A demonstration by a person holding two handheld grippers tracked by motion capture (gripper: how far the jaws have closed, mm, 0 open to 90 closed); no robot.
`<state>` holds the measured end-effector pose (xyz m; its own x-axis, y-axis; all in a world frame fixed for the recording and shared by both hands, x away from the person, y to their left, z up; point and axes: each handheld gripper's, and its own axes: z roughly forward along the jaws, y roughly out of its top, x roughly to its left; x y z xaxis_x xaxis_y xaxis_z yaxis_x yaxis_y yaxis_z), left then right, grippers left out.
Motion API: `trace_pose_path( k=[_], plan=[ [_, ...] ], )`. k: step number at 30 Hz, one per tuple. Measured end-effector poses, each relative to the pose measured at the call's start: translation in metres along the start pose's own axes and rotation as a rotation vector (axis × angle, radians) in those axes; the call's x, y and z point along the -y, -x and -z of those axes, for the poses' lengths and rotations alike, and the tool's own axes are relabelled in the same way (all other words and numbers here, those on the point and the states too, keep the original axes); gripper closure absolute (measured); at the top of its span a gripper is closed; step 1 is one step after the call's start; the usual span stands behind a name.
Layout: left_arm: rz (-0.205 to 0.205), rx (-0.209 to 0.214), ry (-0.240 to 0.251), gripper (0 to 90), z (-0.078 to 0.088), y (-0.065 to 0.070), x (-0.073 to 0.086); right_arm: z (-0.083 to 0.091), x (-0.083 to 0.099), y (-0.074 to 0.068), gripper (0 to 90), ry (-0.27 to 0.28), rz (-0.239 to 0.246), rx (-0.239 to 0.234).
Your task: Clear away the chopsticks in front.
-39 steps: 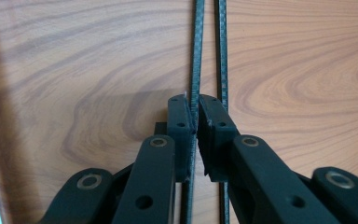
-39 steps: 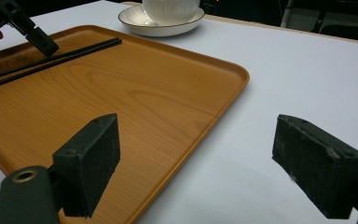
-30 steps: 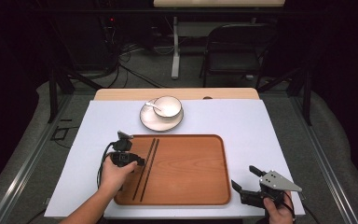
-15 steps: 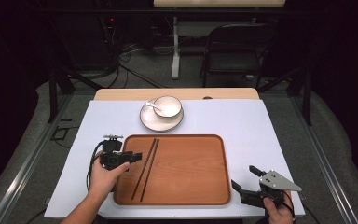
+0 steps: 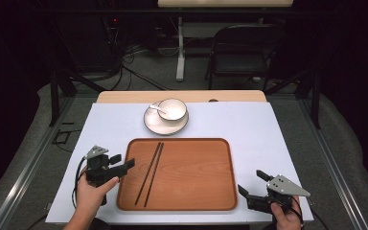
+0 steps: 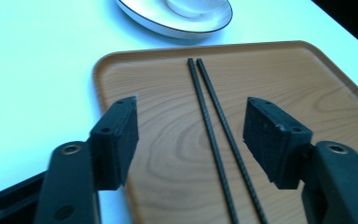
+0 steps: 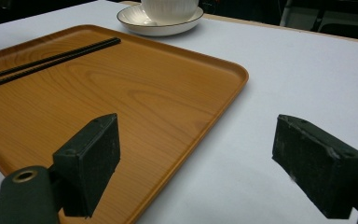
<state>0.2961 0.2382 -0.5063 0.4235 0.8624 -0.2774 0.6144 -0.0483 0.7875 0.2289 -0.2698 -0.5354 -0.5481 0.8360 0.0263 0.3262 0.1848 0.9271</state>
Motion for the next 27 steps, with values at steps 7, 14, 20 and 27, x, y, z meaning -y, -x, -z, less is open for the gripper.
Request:
trace_pose_path(
  k=[7, 14, 20, 27],
  plan=[
    [-0.036, -0.021, 0.057, 31.1, 0.019, -0.011, 0.027, 0.000, 0.000, 0.000, 14.6, -0.003, 0.002, 0.000],
    [-0.025, -0.057, 0.097, 30.8, 0.024, -0.024, 0.043, -0.001, 0.000, 0.000, 14.6, -0.006, -0.003, 0.003],
    [-0.006, -0.061, 0.098, 30.8, 0.022, -0.029, 0.046, -0.001, 0.000, 0.000, 14.6, -0.004, -0.004, 0.002],
    [0.017, -0.060, 0.088, 31.0, 0.020, -0.031, 0.047, 0.000, 0.000, 0.000, 14.6, -0.004, 0.000, -0.002]
  ],
)
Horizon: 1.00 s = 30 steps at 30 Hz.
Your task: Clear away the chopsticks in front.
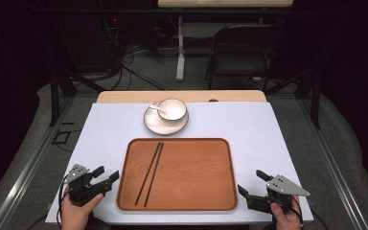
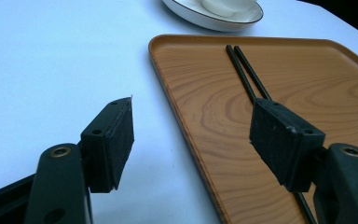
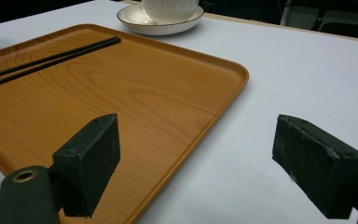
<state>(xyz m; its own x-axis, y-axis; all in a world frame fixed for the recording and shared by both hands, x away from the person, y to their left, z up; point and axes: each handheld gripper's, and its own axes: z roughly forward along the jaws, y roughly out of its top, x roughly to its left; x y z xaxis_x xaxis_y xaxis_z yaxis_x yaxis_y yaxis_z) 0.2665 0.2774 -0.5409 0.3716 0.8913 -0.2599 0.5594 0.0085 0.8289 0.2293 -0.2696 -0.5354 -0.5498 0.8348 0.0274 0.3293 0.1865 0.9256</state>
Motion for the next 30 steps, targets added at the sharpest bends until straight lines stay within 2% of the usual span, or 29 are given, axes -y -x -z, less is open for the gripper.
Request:
trace_pose_path(
  k=[8, 16, 21, 30],
  plan=[
    [0.020, -0.007, -0.013, 31.1, -0.0016, -0.0018, -0.0001, -0.0004, 0.0000, 0.0005, 14.6, -0.005, -0.003, -0.004],
    [0.074, -0.020, -0.017, 31.0, -0.0027, -0.0058, 0.0001, -0.0008, 0.0000, 0.0014, 14.6, -0.013, -0.013, -0.003],
    [0.072, -0.023, -0.028, 31.0, -0.0033, -0.0060, -0.0004, -0.0008, 0.0001, 0.0019, 14.6, -0.016, -0.019, -0.002],
    [0.098, -0.040, -0.039, 31.0, -0.0056, -0.0073, -0.0008, -0.0013, 0.0001, 0.0029, 14.6, -0.027, -0.029, 0.017]
  ],
)
